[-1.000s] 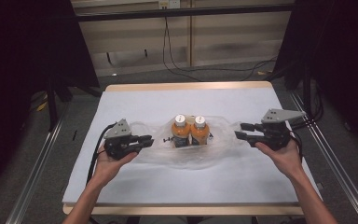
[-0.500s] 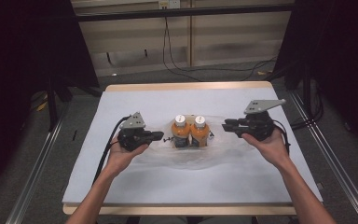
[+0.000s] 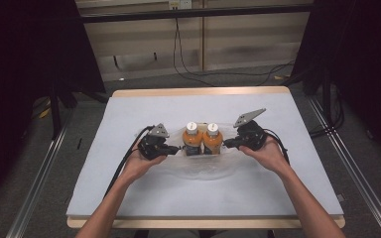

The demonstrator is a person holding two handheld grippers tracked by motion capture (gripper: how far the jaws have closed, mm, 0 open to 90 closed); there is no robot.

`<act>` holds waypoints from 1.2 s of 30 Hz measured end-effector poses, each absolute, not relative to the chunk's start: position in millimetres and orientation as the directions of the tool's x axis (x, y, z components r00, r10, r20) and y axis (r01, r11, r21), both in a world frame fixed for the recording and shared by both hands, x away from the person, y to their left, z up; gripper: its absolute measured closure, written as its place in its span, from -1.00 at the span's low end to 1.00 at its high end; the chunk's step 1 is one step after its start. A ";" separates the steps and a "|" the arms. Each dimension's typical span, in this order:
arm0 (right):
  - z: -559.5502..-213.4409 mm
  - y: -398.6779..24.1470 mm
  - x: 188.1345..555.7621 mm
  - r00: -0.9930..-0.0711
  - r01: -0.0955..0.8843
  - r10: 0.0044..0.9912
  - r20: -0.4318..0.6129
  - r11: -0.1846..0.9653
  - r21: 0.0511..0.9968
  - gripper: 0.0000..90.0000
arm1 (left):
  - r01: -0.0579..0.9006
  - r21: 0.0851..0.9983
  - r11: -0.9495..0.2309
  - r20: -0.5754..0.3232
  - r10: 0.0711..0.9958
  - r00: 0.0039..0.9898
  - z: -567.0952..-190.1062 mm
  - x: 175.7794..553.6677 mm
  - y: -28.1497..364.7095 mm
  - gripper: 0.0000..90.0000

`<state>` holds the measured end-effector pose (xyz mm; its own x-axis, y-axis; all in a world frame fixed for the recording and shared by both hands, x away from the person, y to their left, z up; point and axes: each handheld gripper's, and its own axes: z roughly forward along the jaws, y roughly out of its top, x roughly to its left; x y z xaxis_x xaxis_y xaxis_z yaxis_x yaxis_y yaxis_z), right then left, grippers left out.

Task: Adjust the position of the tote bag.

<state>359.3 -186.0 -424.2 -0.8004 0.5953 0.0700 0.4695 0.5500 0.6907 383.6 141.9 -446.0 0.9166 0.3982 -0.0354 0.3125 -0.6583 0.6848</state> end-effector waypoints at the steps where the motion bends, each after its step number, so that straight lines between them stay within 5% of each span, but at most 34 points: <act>1: -427.3 -185.7 360.5 -0.798 0.478 0.597 0.075 0.554 0.681 1.00 | 0.320 0.688 -0.651 -0.040 0.407 0.913 -447.8 384.4 141.6 1.00; 19: -467.4 -174.5 369.9 -0.792 0.535 0.605 0.084 0.621 0.573 1.00 | 0.336 0.628 -0.702 -0.061 0.386 0.921 -472.1 386.1 136.4 1.00; 36: -464.3 -186.3 368.8 -0.770 0.545 0.638 -0.001 0.659 0.518 1.00 | 0.300 0.575 -0.761 0.080 0.417 0.906 -467.3 379.8 147.7 0.99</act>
<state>368.8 -186.3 -464.3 -0.7702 0.6379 -0.0012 0.5452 0.6593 0.5178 379.8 147.7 -467.3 0.9056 0.4166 0.0800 0.2995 -0.7614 0.5749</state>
